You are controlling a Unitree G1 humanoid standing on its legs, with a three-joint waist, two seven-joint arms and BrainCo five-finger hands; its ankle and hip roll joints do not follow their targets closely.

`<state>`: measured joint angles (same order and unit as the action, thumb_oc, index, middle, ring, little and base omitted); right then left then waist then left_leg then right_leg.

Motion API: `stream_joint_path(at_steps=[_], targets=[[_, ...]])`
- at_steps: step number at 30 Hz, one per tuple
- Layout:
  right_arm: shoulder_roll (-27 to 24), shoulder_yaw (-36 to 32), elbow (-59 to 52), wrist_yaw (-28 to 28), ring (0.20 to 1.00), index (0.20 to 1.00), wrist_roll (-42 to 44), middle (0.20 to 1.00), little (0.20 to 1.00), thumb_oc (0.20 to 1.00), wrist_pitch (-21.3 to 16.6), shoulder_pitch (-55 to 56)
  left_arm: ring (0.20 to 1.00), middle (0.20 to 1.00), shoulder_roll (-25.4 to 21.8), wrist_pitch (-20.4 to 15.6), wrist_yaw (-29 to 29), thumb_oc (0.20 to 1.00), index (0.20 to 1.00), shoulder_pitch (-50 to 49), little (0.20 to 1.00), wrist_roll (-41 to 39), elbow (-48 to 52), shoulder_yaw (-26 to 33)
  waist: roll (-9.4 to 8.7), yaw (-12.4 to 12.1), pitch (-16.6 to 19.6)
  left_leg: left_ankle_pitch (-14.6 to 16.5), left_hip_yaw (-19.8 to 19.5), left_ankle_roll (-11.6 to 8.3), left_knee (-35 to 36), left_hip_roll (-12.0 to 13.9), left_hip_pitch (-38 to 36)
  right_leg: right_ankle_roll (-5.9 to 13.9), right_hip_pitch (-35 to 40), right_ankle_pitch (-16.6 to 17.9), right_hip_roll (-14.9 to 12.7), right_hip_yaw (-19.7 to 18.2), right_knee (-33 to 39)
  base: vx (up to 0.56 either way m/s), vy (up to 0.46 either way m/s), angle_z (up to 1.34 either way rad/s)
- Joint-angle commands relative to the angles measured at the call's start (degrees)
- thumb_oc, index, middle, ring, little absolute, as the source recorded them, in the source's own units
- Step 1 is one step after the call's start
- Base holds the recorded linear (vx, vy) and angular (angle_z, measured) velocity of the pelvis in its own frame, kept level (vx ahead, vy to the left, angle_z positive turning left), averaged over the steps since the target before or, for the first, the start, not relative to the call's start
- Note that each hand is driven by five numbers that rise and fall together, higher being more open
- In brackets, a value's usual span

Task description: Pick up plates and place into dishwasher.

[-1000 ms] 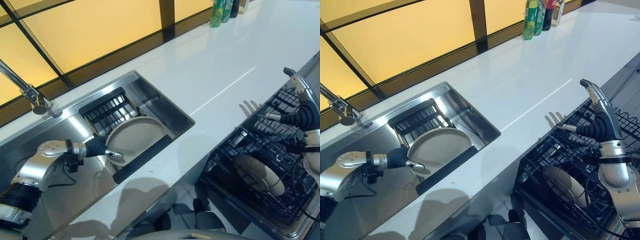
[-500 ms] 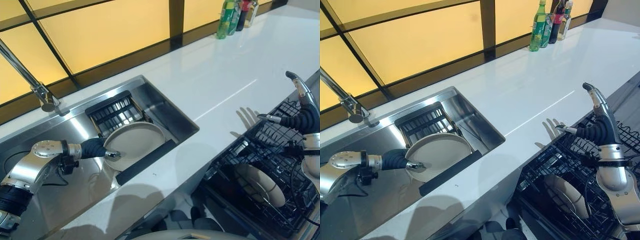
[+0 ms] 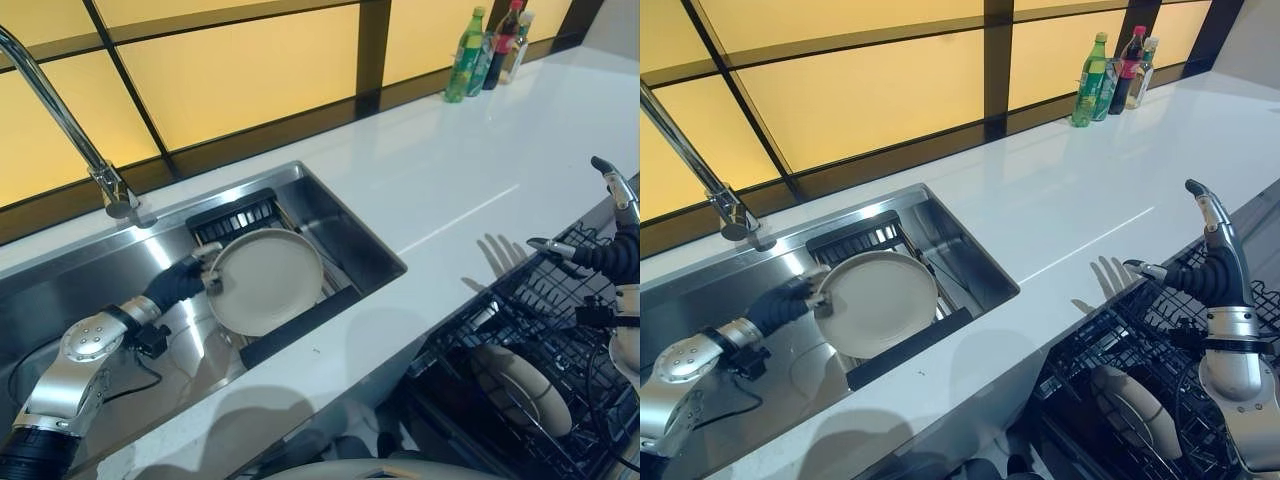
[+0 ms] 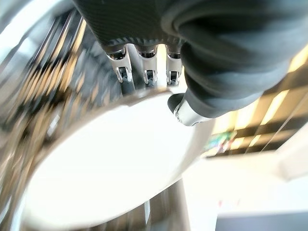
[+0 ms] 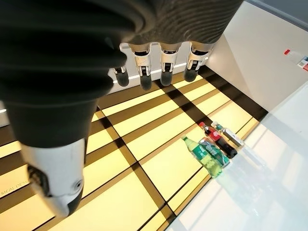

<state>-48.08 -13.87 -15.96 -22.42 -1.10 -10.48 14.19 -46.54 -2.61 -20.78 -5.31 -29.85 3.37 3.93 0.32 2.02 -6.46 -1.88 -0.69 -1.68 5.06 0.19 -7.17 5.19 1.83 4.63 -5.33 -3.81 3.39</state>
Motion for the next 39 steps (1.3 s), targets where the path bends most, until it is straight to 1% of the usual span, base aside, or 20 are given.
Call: stream_joint_path(at_steps=[1,6,8,11,14,16,18,21,25,28,29,30,31,32,33,34,35,36,38,39], targets=[[-0.68,-2.92,-3.72,-3.85,1.0,1.0,-1.18,1.0,1.0,1.0,-2.05,-4.23,0.2,0.2,0.64,-10.22,9.89,0.2,0.2,3.57,0.2,2.35,1.97,5.68,-0.61,-1.36,2.42,1.98,-2.33,1.71,-2.77,-2.13,3.05,4.5,-0.16,-3.98,-1.32,2.64,-5.9,-0.07,-0.031,0.05],[0.03,-3.88,-4.54,-4.16,1.0,1.0,-1.84,1.0,1.0,1.0,-2.7,-6.0,0.2,0.2,2.77,-14.08,16.08,0.2,0.2,4.54,0.2,2.71,5.56,9.62,-0.83,-1.9,3.39,1.43,-2.85,1.14,-2.21,-1.65,3.33,3.76,-0.05,-4.48,-0.89,3.53,-5.88,-0.08,-0.038,0.05],[0.57,-4.34,-4.98,-3.65,1.0,1.0,-1.44,1.0,1.0,1.0,-3.77,-6.63,0.2,0.2,3.42,-16.6,18.57,0.2,0.2,4.49,0.2,2.5,6.84,10.99,-0.8,-2.2,3.96,1.2,-3.19,0.92,-1.98,-1.5,3.47,3.36,0.06,-4.77,-0.61,3.81,-5.81,-0.07,-0.04,0.09],[1.05,-4.13,-5.63,-2.48,1.0,1.0,-0.41,1.0,1.0,1.0,-5.59,-7.72,0.2,0.2,4.06,-17.8,19.29,0.2,0.2,4.84,0.2,2.3,7.88,11.83,-0.77,-2.35,4.33,1.04,-3.5,0.7,-1.96,-1.28,3.68,2.99,0.17,-5.08,-0.39,4.09,-5.91,-0.05,-0.04,0.08],[1.47,-1.38,-7.75,0.3,1.0,1.0,1.61,1.0,1.0,1.0,-7.43,-11.58,0.2,0.2,4.98,-18.7,19.45,0.2,0.2,6.91,0.2,3.63,9.6,9.69,-0.7,-2.84,4.77,0.67,-4.06,0.44,-1.73,-1.12,3.81,2.44,0.46,-5.22,0.0,4.52,-5.76,-0.07,-0.052,0.02],[1.35,0.94,-8.79,1.44,1.0,1.0,0.96,1.0,1.0,1.0,-8.84,-14.23,0.2,0.2,5.23,-19.04,18.83,0.2,0.2,8.33,0.2,3.98,10.01,7.35,-0.72,-3.2,4.97,0.57,-4.29,0.31,-1.67,-1.08,3.83,2.24,0.74,-5.24,0.09,4.9,-5.53,-0.06,-0.047,0.04],[1.26,3.74,-9.51,2.14,1.0,1.0,0.58,1.0,1.0,1.0,-8.93,-17.55,0.2,0.2,5.74,-18.01,17.68,0.2,0.2,9.76,0.2,3.77,10.51,4.92,-0.74,-3.66,5.26,0.48,-4.58,0.18,-1.74,-1.07,3.9,2.03,0.99,-5.29,0.16,5.27,-5.38,-0.05,-0.04,0.14],[1.83,7.94,-9.61,3.47,1.0,1.0,0.5,1.0,1.0,1.0,-9.7,-22.13,0.2,0.2,6.67,-17.69,16.25,0.2,0.2,11.16,0.2,4.03,10.41,1.37,-0.74,-4.24,5.68,0.45,-4.95,0.1,-1.87,-1.08,3.95,1.7,1.34,-5.3,0.36,5.6,-5.12,-0.04,-0.037,0.11],[2.43,10.15,-9.98,4.13,1.0,1.0,-0.18,1.0,1.0,1.0,-9.11,-23.89,0.2,0.2,6.87,-17.28,15.76,0.2,0.2,11.44,0.2,4.36,10.05,0.26,-0.61,-4.52,6.21,0.18,-5.51,0.07,-1.61,-1.12,3.99,1.41,1.57,-5.33,0.63,5.55,-4.79,-0.01,-0.015,0.07],[2.87,10.51,-10.28,4.89,1.0,1.0,0.03,1.0,1.0,1.0,-8.23,-23.4,0.2,0.2,5.97,-16.78,15.68,0.2,0.2,11.01,0.2,8.81,10.15,0.53,-0.43,-4.6,6.53,0.1,-5.74,0.01,-1.83,-1.09,4.33,1.19,1.46,-5.41,0.8,5.45,-4.88,0.0,-0.006,0.12],[2.72,10.48,-10.29,5.0,1.0,1.0,0.41,1.0,1.0,1.0,-8.02,-23.17,0.2,0.2,5.2,-16.07,15.3,0.2,0.2,10.8,0.2,11.64,9.91,0.61,-0.33,-4.58,6.52,0.13,-5.73,-0.01,-1.88,-1.05,4.36,1.17,1.42,-5.45,0.81,5.42,-4.95,0.01,0.001,0.08],[2.57,10.46,-10.32,5.06,1.0,1.0,0.61,1.0,1.0,1.0,-7.74,-22.96,0.2,0.2,4.54,-14.34,13.81,0.2,0.2,10.65,0.2,15.06,9.64,0.55,-0.27,-4.55,6.53,0.14,-5.71,-0.01,-1.92,-1.01,4.41,1.18,1.36,-5.45,0.82,5.39,-5.01,0.01,0.003,0.05],[2.16,10.59,-10.23,4.96,1.0,1.0,0.91,1.0,1.0,1.0,-7.31,-22.94,0.2,0.2,2.83,-13.45,13.29,0.2,0.2,10.77,0.2,16.93,8.97,-0.51,-0.12,-4.46,6.51,0.12,-5.7,0.01,-1.88,-1.02,4.37,1.22,1.38,-5.44,0.82,5.44,-5.0,0.01,0.003,0.03],[1.74,10.57,-10.23,4.85,1.0,1.0,1.31,1.0,1.0,1.0,-6.96,-22.92,0.322,0.322,1.88,-11.62,11.48,0.322,0.322,10.96,0.322,18.36,8.53,-1.23,-0.05,-4.4,6.47,0.13,-5.75,0.06,-1.87,-1.06,4.35,1.24,1.41,-5.42,0.82,5.41,-4.97,0.0,0.0,0.0],[1.2,10.54,-10.13,4.73,1.0,1.0,1.83,1.0,1.0,1.0,-6.74,-22.72,1.0,1.0,0.15,-9.43,7.59,1.0,1.0,10.97,1.0,19.36,7.83,-2.28,0.12,-4.23,6.44,0.16,-5.65,0.08,-1.94,-1.05,4.38,1.27,1.45,-5.43,0.79,5.33,-4.92,0.0,0.0,0.0],[0.54,10.39,-10.02,4.59,1.0,1.0,2.23,1.0,1.0,1.0,-6.65,-22.37,1.0,1.0,-1.93,-6.57,2.2,1.0,1.0,10.62,1.0,20.73,7.48,-3.99,0.34,-4.04,6.34,0.18,-5.46,0.15,-2.02,-1.06,4.39,1.36,1.46,-5.31,0.73,5.27,-4.83,0.0,0.0,0.0],[-0.34,10.3,-9.92,4.25,1.0,1.0,2.74,1.0,1.0,1.0,-6.44,-21.95,1.0,1.0,-4.39,-5.24,-3.46,1.0,1.0,10.25,1.0,22.28,8.0,-6.0,0.65,-3.86,6.17,0.25,-5.24,0.2,-2.07,-1.03,4.31,1.51,1.5,-5.19,0.62,5.24,-4.72,0.0,0.0,0.0],[-0.98,10.21,-9.88,3.96,1.0,1.0,3.08,1.0,1.0,1.0,-6.38,-21.7,1.0,1.0,-6.33,-4.63,-6.35,1.0,1.0,9.99,1.0,23.19,8.57,-7.07,0.84,-3.75,6.02,0.3,-5.08,0.2,-2.14,-1.0,4.27,1.61,1.53,-5.11,0.54,5.2,-4.67,0.0,0.0,0.0],[-3.47,10.79,-9.71,2.66,1.0,1.0,4.51,1.0,1.0,1.0,-5.97,-21.7,1.0,1.0,-12.14,-1.11,-12.45,1.0,1.0,10.1,1.0,25.03,10.92,-9.97,1.41,-3.29,5.55,0.36,-4.55,0.23,-2.34,-0.91,4.08,1.97,1.61,-4.81,0.26,5.1,-4.51,0.01,0.037,-0.01],[-4.17,11.15,-9.69,2.16,1.0,1.0,5.02,1.0,1.0,1.0,-5.78,-21.87,1.0,1.0,-13.87,-0.42,-14.09,1.0,1.0,10.44,1.0,25.14,11.47,-10.75,1.57,-3.17,5.35,0.4,-4.36,0.24,-2.38,-0.9,3.96,2.09,1.7,-4.74,0.14,5.08,-4.44,0.01,0.039,-0.02]])
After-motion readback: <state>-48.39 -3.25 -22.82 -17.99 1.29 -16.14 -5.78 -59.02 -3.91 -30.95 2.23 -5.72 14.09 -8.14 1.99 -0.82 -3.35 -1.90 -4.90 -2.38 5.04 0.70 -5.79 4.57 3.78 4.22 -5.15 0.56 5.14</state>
